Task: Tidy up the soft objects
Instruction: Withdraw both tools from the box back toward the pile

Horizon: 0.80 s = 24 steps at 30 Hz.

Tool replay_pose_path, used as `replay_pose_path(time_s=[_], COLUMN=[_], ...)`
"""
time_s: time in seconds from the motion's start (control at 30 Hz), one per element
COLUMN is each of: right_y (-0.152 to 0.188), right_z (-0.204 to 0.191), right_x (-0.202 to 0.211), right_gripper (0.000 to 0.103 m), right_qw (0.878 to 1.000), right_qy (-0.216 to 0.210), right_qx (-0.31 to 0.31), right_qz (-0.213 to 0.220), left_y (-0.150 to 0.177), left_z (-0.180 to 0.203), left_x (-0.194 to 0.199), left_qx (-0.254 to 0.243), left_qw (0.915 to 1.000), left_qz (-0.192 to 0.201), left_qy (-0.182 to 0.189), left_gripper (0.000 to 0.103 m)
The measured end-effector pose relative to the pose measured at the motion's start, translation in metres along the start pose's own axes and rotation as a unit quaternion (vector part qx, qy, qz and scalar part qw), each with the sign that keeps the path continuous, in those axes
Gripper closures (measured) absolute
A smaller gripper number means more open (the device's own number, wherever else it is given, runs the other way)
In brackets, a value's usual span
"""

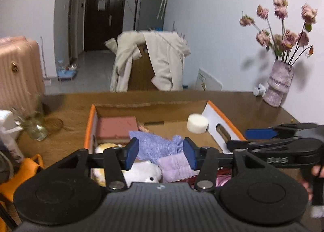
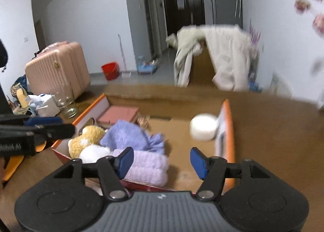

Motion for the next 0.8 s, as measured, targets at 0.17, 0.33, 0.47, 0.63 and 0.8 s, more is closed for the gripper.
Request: replay_pose_path(time_s=[0.17, 0.33, 0.47, 0.63, 0.8], right_y=[-0.013, -0.007, 0.006, 0.045, 0.1], right_z=[0.006, 0.011, 0.007, -0.002, -0.008], right_x=[0.076, 0.121, 0.153, 0.187, 0.202], right_gripper=[0.034, 0.03, 0.03, 0.024, 0.022], right_qw=[0.998, 0.996, 0.994, 0.989, 0.989], right_qy=[-0.003, -0.003, -0.016, -0.046, -0.061], right_qx=[0.013, 0.022, 0.024, 0.022, 0.02], right_qz=[0.058, 0.088, 0.109, 0.137, 0.13], left_y=[-0.009, -0.005, 0.007, 0.045, 0.089], left_z=[0.007, 0.019, 0.031, 0.063, 0.085], left_x=[0.052, 0.093, 0.125, 0.162, 0.184], left_qx=[-0.017, -0.001, -0.004, -0.008, -0.001], left_qw=[0.9988, 0.998, 0.9957, 0.9934, 0.9937], left_qz=[0.032, 0.056, 0.077, 0.105, 0.102], left_qy=[-0.032, -0.028, -0.051, -0.046, -0.047], left_gripper=[0.041, 0.033, 0.029, 0.022, 0.02])
Point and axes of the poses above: each gripper's, at about its wrist camera, not at the fingertips, and x roughly against the way its jaws point, z to its right, y to its underside, the point moved 10 cm from there along -x, roughly the way its jaws point, and after that the axes turned 14 degrees about -x, right-handed, at the moved point
